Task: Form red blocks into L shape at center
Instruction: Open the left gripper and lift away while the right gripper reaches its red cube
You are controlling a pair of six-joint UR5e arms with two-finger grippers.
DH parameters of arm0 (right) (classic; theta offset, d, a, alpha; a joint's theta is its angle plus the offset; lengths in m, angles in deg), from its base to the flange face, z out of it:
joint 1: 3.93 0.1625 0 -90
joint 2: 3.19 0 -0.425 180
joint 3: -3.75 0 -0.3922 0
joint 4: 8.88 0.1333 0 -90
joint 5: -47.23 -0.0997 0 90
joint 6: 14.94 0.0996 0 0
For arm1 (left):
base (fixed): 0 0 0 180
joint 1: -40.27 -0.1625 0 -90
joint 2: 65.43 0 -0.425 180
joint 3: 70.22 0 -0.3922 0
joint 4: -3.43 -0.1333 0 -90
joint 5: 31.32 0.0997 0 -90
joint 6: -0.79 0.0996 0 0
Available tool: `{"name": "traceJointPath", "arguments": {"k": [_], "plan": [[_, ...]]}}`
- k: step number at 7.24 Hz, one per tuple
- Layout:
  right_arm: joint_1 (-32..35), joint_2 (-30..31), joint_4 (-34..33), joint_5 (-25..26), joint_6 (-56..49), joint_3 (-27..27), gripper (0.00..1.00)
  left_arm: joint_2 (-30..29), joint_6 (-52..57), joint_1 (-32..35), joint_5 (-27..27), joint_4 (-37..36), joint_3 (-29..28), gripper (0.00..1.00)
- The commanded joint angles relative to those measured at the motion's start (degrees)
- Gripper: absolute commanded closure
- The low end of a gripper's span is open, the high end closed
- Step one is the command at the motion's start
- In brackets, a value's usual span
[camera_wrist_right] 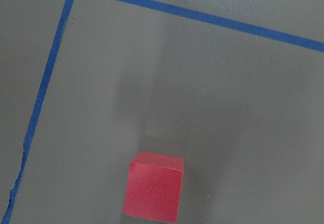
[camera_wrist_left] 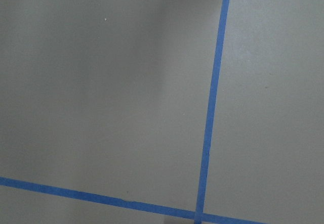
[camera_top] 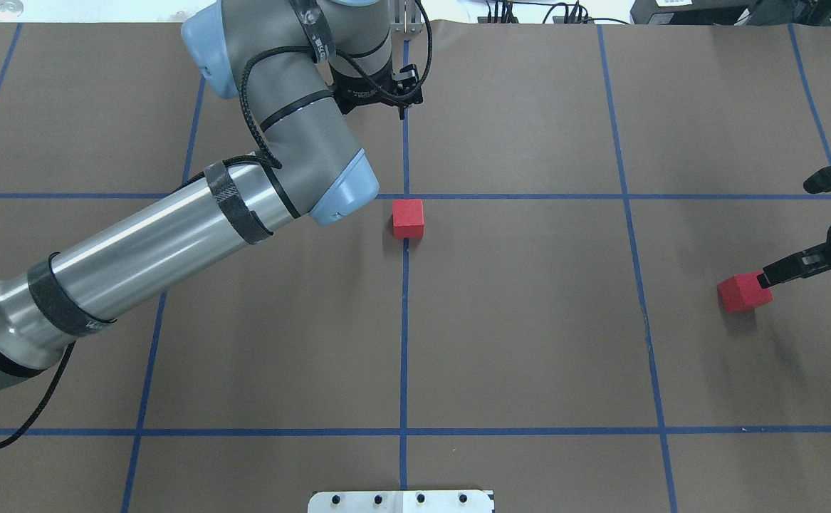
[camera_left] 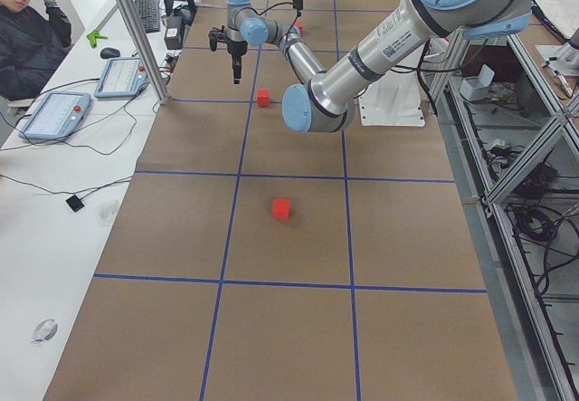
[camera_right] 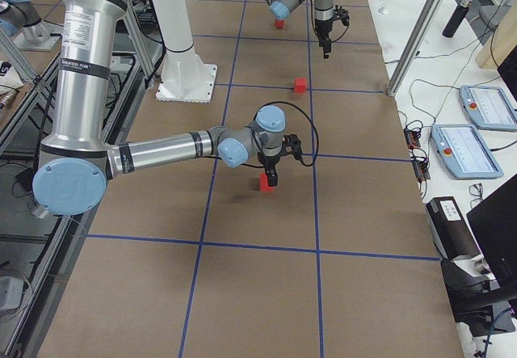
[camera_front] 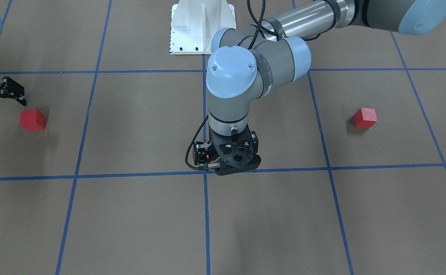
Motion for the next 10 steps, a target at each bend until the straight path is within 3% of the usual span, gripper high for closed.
{"name": "traceJointPath", "arguments": {"k": [1,7,9,10], "plan": [[-2.5,-1.4,0.5,1.3,1.3,-3.0,0.01,0.6,2.2,0.1,-0.2,-0.1,0.0,0.00],[-5.2,-3.0,0.5,1.3,1.3,-6.4,0.03,1.0,3.6,0.4,-0.2,-0.1,0.0,0.00],[-5.2,-4.0,0.4,1.5,1.5,-6.8,0.54,1.2,3.7,0.4,-0.3,-0.1,0.1,0.00],[-5.2,-5.0,0.4,1.5,1.6,-8.1,0.75,1.2,3.7,0.4,-0.2,-0.2,0.1,0.00]]}}
